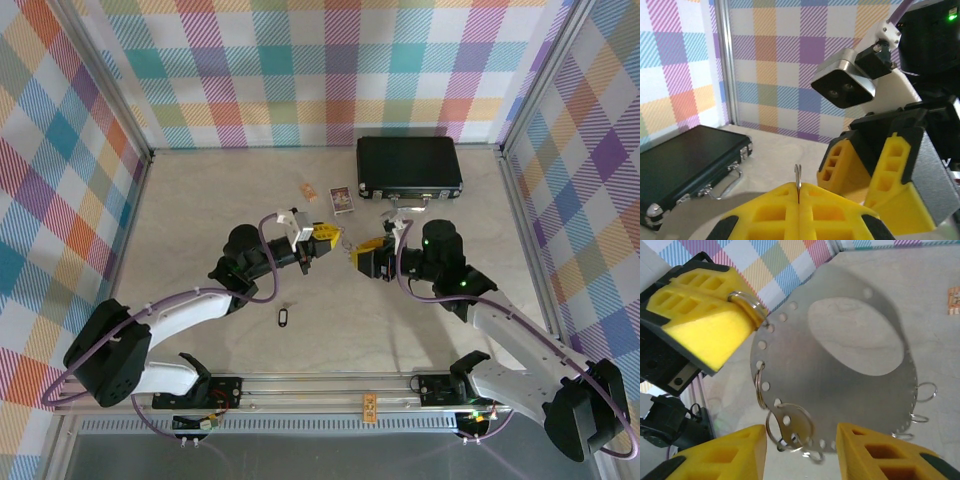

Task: Put the keys on the keyring

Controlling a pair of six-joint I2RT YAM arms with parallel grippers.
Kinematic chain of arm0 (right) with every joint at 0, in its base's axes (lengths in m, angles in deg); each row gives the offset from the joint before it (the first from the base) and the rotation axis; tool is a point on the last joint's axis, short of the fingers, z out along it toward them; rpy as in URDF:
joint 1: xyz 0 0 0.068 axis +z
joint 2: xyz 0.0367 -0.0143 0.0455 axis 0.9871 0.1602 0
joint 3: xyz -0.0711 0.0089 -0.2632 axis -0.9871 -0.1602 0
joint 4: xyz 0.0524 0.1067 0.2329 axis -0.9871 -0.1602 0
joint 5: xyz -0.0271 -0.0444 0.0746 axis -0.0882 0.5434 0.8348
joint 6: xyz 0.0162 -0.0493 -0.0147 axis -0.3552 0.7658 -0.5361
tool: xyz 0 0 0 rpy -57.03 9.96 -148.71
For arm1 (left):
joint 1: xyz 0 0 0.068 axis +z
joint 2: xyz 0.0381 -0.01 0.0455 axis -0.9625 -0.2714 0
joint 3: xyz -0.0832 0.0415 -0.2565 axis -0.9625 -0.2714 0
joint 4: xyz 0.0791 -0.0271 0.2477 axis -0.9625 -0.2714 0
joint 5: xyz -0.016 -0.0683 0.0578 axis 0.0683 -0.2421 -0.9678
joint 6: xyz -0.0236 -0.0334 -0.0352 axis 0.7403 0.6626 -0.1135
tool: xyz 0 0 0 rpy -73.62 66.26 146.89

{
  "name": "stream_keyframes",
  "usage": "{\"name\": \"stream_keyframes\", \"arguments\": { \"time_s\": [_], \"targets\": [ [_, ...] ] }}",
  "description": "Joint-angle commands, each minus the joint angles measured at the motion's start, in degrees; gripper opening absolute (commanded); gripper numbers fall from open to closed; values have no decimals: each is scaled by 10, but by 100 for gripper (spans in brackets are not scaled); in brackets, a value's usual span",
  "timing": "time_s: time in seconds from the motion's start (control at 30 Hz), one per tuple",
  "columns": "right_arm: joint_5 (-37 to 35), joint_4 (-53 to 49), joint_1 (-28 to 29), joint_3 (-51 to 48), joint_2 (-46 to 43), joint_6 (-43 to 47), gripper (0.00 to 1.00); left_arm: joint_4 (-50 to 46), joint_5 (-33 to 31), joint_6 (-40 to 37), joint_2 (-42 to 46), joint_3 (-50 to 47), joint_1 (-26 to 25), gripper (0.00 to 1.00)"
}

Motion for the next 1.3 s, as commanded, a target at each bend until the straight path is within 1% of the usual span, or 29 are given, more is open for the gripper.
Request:
{"name": "stream_keyframes", "arguments": {
  "time_s": [0.0,0.07,0.27,0.4,0.5,0.6,0.63,0.73,0.83,0.93,1.0,1.27],
  "targets": [
    [32,21,15,-2,0,3,45,39,-55,-67,32,-8,-16,0],
    [26,21,24,-5,0,3,48,40,-79,-86,40,-16,-20,0],
    [-17,4,32,-10,0,1,49,36,-132,-157,70,-43,-34,0],
    [-46,0,32,-12,-12,0,52,32,-166,-201,86,-56,-47,0],
    [-75,-7,32,-13,-22,2,53,25,-191,-236,93,-61,-57,0],
    [-112,-12,32,-16,-37,3,54,27,-229,-287,98,-69,-77,0],
    [-128,-13,32,-18,-43,2,56,30,-244,-305,99,-71,-83,0],
    [-162,-17,32,-24,-57,3,58,34,-282,-362,100,-80,-102,0],
    [-182,-24,32,-23,-66,6,65,60,-319,-416,95,-91,-118,0],
    [-200,-28,32,-25,-76,7,70,91,-335,-434,91,-102,-126,0],
    [-207,-19,32,-33,-86,7,72,91,-340,-444,91,-104,-130,0],
    [-212,-21,32,-35,-102,12,72,111,-346,-455,81,-110,-136,0]
  ]
}}
